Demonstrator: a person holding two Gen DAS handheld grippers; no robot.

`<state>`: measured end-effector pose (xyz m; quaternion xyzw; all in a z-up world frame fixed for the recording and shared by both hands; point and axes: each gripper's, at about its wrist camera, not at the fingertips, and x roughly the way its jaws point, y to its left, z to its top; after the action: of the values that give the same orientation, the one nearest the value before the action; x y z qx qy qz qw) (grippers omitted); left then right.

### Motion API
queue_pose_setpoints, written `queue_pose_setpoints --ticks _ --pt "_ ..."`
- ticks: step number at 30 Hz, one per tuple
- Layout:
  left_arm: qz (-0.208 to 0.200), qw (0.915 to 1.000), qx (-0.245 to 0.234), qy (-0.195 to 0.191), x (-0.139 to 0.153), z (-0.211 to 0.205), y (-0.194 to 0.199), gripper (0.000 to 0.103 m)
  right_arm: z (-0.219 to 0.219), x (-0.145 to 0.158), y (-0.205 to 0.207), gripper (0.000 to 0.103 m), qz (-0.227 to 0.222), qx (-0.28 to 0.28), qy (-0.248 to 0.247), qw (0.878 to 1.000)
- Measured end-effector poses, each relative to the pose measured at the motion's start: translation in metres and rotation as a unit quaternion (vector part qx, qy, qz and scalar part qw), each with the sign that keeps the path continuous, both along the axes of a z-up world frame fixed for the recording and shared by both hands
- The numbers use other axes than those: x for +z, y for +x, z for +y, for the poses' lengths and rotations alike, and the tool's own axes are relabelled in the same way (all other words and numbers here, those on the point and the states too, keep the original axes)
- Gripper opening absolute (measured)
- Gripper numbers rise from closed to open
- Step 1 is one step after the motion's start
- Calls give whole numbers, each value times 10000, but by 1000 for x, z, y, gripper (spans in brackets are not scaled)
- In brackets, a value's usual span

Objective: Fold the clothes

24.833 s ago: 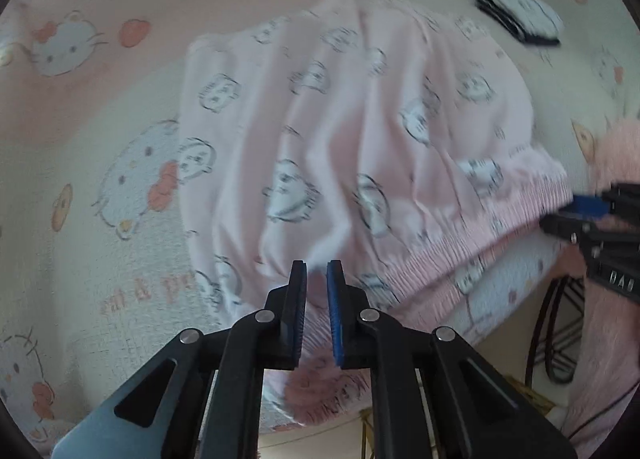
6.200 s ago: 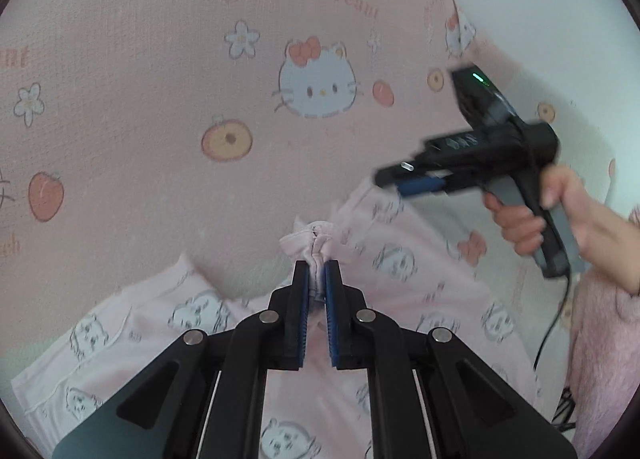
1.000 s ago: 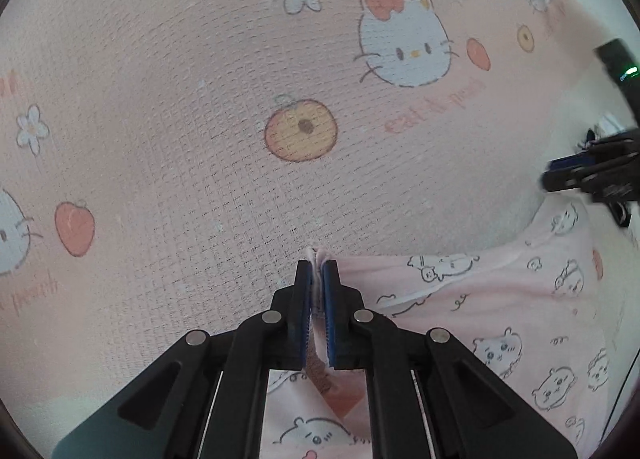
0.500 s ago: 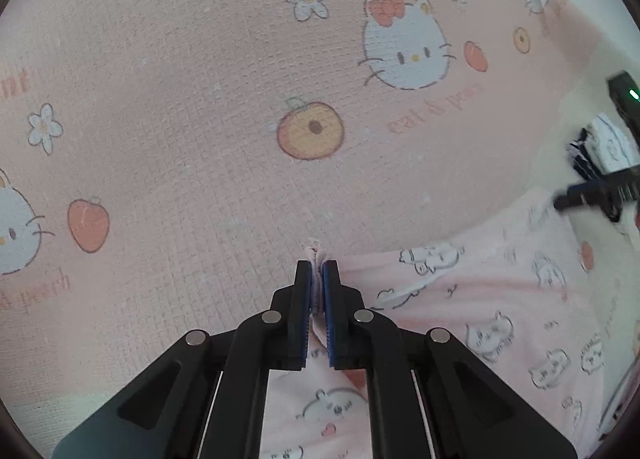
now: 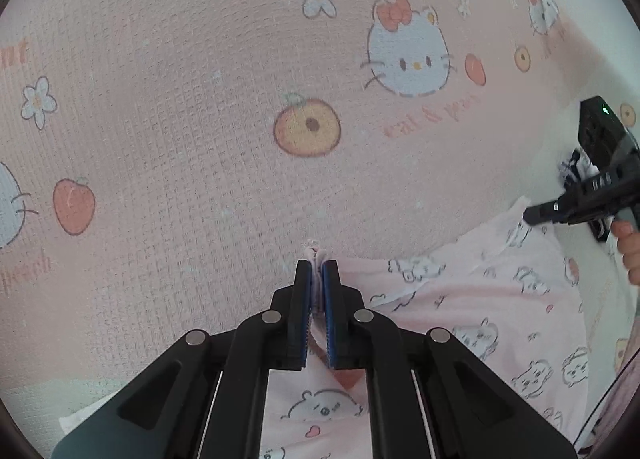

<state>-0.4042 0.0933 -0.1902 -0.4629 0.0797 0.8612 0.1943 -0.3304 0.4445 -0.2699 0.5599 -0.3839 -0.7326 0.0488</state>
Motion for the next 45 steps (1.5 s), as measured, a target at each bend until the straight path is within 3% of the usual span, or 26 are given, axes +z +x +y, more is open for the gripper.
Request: queue_pose_setpoints --ticks 4,6,10,12,14,15,18,21,22,24,26,28,29,31,32,33,35,38,43,45 --pt "27 9992 -205 336 14 9 -17 7 -1 69 21 4 945 305 1073 9893" --pt "-186 9985 -341 378 2 22 -32 7 4 85 36 4 1032 398 1786 9777" --pt "-585 9970 -495 79 -44 63 -61 8 11 62 33 5 413 405 2641 9628" --pt "-465 9977 -481 -101 -52 75 -66 12 7 42 25 9 32 542 3210 9455" --pt "-588 9978 -298 8 -48 71 -73 30 7 22 19 20 -385 628 3398 9376" --pt "-615 9977 -170 226 -42 64 -75 34 10 19 19 31 -484 543 3463 9353" --pt "-270 9967 191 740 -12 31 -65 36 19 46 26 34 -144 42 3505 9365" --pt "31 9990 119 426 5 19 -36 29 10 77 36 36 542 -150 3674 9284" --pt "-2 9996 -50 282 4 21 -24 14 1 78 35 36 691 82 3453 9359" --pt "-221 9990 -394 72 -5 28 0 11 -20 67 29 36 694 592 2692 9588" --pt "-315 9977 -551 -232 -19 33 14 10 -51 48 23 36 530 1069 2201 9681" --pt "-315 9965 -376 -677 -34 30 20 10 -81 36 21 36 465 1485 2334 9598" --pt "-286 9974 -123 -650 -35 21 18 10 -93 32 21 35 454 1654 2556 9515" --pt "30 9994 353 18 -15 -11 23 11 -110 30 20 36 457 1781 3051 9344" --pt "215 9973 583 394 -4 -27 26 13 -115 31 18 36 542 1789 3112 9318" --pt "312 9957 771 413 1 -41 28 17 -120 34 16 36 677 1794 3099 9312" --pt "410 9931 1101 67 3 -67 31 39 -133 43 11 36 1000 1851 2986 9309" --pt "263 9956 845 -312 -13 -77 28 39 -155 48 6 36 1382 1936 2874 9278" --pt "-48 9955 248 -910 -43 -86 22 39 -182 29 -1 36 1400 2203 2960 9188" --pt "-78 9959 127 -888 -43 -85 19 34 -191 23 -1 38 1447 2330 3031 9126"
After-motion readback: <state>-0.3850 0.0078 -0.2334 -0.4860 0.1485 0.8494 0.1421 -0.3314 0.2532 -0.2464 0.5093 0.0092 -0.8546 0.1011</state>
